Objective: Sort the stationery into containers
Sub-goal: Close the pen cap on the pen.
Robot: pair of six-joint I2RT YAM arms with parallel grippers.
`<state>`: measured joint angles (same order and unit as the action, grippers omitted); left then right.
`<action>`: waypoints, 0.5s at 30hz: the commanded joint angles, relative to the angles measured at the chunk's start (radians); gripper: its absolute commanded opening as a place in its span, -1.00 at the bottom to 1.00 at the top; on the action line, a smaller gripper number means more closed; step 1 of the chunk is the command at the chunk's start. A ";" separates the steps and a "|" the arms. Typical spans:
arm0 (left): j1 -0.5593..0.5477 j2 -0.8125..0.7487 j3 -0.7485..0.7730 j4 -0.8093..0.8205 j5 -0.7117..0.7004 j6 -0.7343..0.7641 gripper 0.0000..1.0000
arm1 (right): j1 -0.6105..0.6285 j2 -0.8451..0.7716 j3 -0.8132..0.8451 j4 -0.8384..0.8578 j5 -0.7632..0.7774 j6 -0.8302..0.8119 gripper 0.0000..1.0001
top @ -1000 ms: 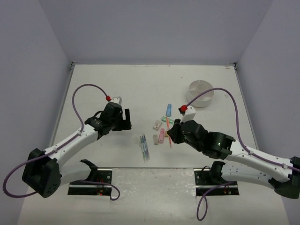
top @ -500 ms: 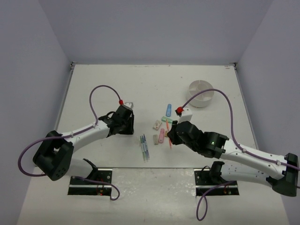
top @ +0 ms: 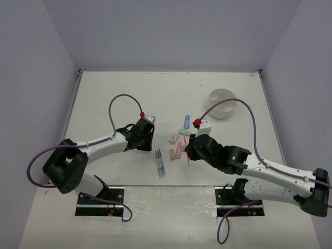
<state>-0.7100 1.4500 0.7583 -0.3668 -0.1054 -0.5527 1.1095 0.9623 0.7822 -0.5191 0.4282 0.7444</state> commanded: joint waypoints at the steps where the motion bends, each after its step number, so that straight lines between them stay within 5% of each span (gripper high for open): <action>1: -0.020 0.027 0.039 0.019 -0.016 0.031 -0.48 | -0.002 0.003 0.002 0.011 0.017 0.023 -1.00; 15: -0.034 0.049 0.023 0.040 -0.023 0.026 -0.56 | -0.002 -0.001 -0.012 0.011 0.009 0.026 -1.00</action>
<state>-0.7335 1.4940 0.7628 -0.3608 -0.1119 -0.5388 1.1095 0.9619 0.7792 -0.5194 0.4274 0.7448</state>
